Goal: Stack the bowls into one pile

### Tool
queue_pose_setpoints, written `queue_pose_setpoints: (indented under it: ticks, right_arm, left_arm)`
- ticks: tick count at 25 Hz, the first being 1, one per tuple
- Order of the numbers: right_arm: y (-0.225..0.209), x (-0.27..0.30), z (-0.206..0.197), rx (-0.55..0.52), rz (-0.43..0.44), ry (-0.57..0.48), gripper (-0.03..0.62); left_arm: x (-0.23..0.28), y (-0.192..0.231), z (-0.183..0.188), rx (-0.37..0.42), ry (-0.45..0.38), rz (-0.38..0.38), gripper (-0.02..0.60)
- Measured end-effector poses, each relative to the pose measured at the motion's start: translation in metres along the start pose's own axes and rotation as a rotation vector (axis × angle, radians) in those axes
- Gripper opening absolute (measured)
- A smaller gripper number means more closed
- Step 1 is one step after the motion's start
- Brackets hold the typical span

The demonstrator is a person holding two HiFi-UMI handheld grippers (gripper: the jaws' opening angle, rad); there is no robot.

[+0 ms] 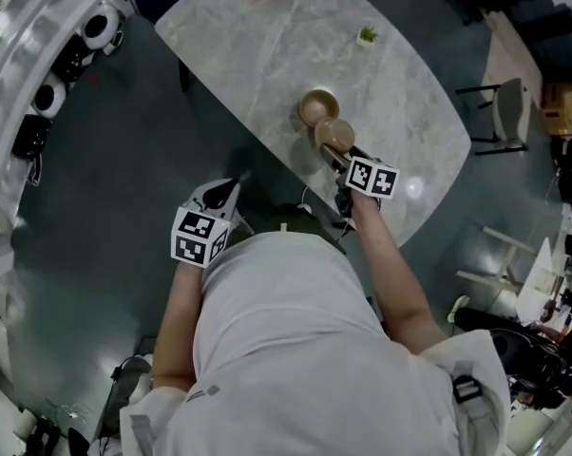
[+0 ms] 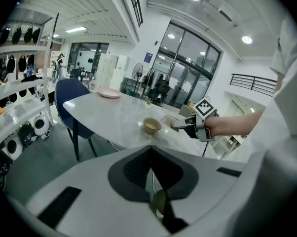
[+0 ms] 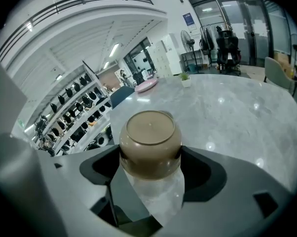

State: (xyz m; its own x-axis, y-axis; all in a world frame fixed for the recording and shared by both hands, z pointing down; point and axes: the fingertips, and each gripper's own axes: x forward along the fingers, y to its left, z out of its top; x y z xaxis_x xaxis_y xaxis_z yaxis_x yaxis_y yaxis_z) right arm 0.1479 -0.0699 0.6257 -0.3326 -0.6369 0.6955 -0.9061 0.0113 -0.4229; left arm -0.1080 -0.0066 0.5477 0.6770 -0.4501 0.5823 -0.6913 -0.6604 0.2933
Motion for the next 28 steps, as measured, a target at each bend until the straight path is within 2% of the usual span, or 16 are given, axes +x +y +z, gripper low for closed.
queue_pose_setpoints:
  ticks: [5,11,21,28]
  right_arm:
    - [0.019,0.009,0.005,-0.015,-0.059,-0.034,0.394]
    - [0.024,0.008,0.011,-0.131,-0.161,-0.042,0.394]
    - [0.006,0.019,0.024,-0.297,-0.234,0.034,0.396]
    - [-0.014,0.026,0.039,-0.551,-0.298,0.147,0.396]
  left_arm:
    - [-0.011,0.027,-0.001,0.023,0.007,-0.039,0.003]
    - [-0.023,0.045,-0.004,0.029,0.006,-0.059,0.003]
    - [-0.024,0.060,0.000,-0.014,0.000,-0.020,0.003]
    - [-0.006,0.057,0.016,-0.051,-0.015,-0.005,0.003]
